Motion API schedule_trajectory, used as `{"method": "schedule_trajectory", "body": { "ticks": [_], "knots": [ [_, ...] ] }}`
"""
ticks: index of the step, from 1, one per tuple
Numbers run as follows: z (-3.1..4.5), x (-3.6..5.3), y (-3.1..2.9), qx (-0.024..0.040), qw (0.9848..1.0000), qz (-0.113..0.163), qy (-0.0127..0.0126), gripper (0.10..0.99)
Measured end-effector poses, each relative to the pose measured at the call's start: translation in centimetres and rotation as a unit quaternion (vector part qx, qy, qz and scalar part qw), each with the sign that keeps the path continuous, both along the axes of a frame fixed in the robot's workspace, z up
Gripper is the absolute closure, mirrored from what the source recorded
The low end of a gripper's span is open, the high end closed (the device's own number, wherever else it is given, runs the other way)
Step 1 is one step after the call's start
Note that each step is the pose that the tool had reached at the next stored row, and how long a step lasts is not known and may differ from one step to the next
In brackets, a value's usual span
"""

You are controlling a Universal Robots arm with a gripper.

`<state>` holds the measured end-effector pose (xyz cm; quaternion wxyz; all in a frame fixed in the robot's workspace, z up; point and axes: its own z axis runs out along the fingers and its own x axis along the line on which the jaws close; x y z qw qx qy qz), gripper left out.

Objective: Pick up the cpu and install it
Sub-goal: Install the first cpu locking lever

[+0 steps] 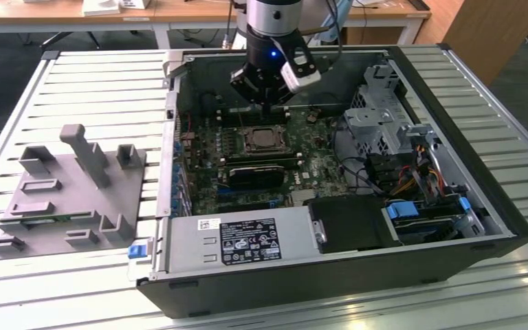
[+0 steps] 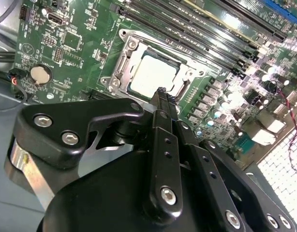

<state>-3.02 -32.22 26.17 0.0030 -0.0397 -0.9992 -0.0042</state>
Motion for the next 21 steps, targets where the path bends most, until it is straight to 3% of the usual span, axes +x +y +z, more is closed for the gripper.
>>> {"method": "schedule_trajectory", "body": {
  "ticks": [5, 10, 21],
  "knots": [
    [0.0, 0.0, 0.0, -0.0001, 0.9997, 0.025, 0.0, 0.98],
    [-0.02, 0.0, 0.0, 0.0, 0.9978, 0.067, 0.0, 0.98],
    [-0.05, -1.09, 0.0, 0.002, 0.9978, 0.066, -0.0001, 0.98]
  ]
}}
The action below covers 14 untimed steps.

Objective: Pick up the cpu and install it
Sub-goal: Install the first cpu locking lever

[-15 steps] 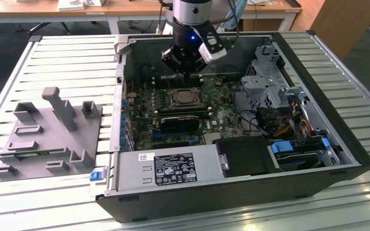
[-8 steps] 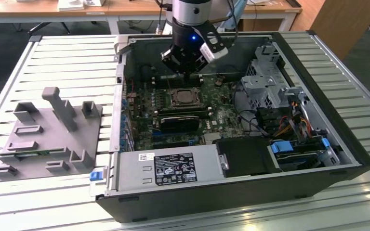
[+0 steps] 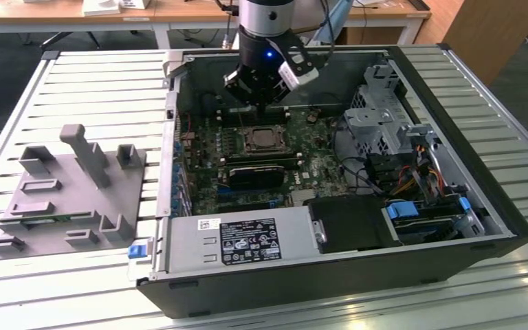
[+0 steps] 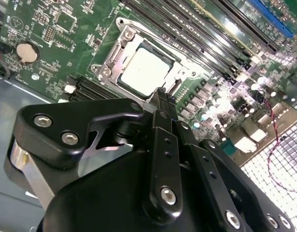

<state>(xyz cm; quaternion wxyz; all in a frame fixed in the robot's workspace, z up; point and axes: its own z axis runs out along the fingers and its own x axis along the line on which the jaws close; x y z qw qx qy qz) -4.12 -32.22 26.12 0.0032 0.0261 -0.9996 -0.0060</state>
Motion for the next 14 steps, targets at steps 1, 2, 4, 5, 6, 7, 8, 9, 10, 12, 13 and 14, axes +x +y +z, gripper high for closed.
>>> {"method": "schedule_trajectory", "body": {
  "ticks": [1, 2, 4, 5, 6, 7, 8, 9, 10, 12, 13, 14],
  "knots": [
    [-0.01, -0.06, 0.0, 0.0, 1.0, -0.003, 0.0, 0.98],
    [-0.02, -0.09, 0.0, -0.0001, 1.0, -0.008, 0.0001, 0.98],
    [-0.04, -0.18, 0.0, 0.0, 0.9999, -0.017, 0.0, 0.98],
    [-0.05, -0.33, 0.0, 0.0, 0.9998, -0.018, 0.0, 0.98],
    [-0.05, -0.49, 0.0, 0.0, 0.9998, -0.018, 0.0, 0.98],
    [-0.04, -0.73, 0.0, -0.0001, 0.9998, -0.018, 0.0, 0.98],
    [-0.05, -0.97, 0.0, -0.0001, 0.9998, -0.018, 0.0, 0.98],
    [-0.05, -1.17, 0.0, 0.0, 0.9998, -0.018, 0.0, 0.98],
    [-0.06, -1.31, 0.01, 0.0001, 0.9998, -0.018, -0.0001, 0.98],
    [-0.06, -1.52, 0.01, 0.0, 0.9998, -0.018, 0.0, 0.98],
    [-0.06, -1.63, 0.0, 0.0, 0.9998, -0.018, 0.0, 0.98],
    [-0.06, -1.79, 0.0, 0.0, 0.9998, -0.018, 0.0, 0.98]
  ]
}}
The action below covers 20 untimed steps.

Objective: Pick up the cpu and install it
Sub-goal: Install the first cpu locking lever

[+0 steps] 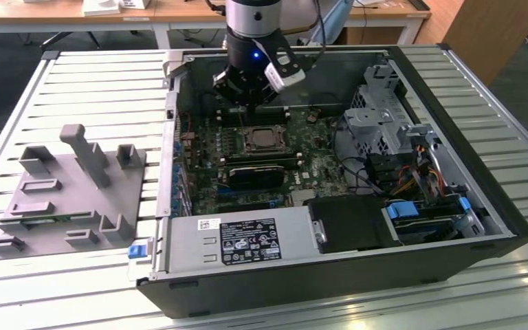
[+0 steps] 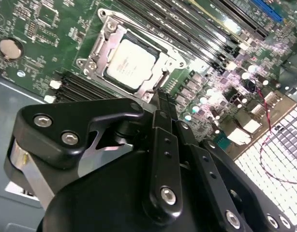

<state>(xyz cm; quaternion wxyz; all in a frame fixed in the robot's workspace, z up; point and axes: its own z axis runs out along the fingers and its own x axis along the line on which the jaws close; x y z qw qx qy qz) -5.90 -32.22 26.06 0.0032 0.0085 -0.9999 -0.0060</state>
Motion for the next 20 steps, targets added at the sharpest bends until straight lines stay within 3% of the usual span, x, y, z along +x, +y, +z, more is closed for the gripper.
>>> {"method": "schedule_trajectory", "body": {
  "ticks": [7, 20],
  "knots": [
    [-0.01, -1.68, 0.0, 0.0002, 1.0, 0.0, 0.0, 0.98],
    [-0.02, -3.42, 0.06, 0.0015, 1.0, 0.0, 0.0, 0.98]
  ]
}}
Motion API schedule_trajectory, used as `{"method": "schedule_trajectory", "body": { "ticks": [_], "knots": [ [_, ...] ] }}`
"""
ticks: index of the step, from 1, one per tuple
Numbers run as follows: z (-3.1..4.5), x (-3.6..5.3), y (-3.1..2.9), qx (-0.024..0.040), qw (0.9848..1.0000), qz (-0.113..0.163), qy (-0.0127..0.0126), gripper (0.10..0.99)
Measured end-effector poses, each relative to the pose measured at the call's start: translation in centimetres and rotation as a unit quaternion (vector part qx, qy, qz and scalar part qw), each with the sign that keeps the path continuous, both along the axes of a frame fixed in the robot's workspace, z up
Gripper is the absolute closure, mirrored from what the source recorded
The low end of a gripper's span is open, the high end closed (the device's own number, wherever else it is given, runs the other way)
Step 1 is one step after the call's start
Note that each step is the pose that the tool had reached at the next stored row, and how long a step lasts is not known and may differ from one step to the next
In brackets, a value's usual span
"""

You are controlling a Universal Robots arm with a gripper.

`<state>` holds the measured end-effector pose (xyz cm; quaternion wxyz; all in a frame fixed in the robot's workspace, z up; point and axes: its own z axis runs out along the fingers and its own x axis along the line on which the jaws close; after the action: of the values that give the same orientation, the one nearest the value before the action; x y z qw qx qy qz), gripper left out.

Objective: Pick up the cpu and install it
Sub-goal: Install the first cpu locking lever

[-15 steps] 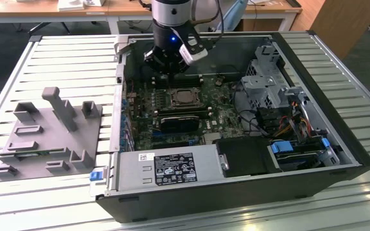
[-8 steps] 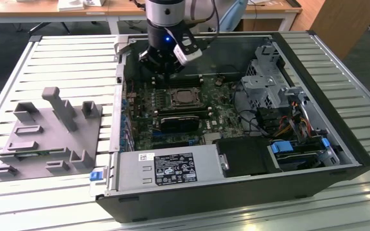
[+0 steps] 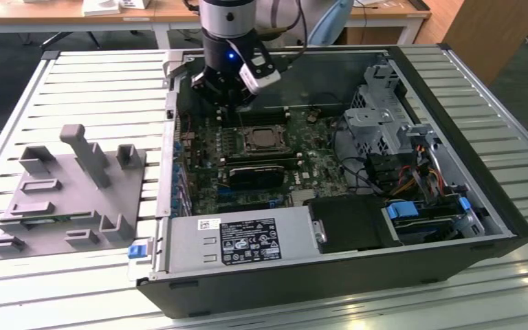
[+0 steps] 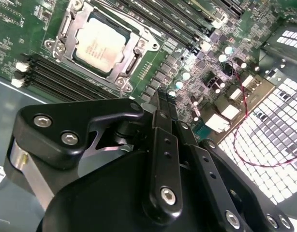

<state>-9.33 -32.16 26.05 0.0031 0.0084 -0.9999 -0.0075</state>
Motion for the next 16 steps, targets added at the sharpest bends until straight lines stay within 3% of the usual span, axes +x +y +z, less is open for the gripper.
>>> {"method": "schedule_trajectory", "body": {
  "ticks": [4, 11, 16],
  "knots": [
    [0.0, -0.13, 0.16, 0.0, 1.0, 0.0, 0.0, 0.98],
    [-0.08, -0.15, 1.44, 0.0, 1.0, 0.0, 0.0, 0.98],
    [-0.21, -0.15, 1.58, 0.0001, 0.9999, -0.011, -0.0011, 0.98]
  ]
}}
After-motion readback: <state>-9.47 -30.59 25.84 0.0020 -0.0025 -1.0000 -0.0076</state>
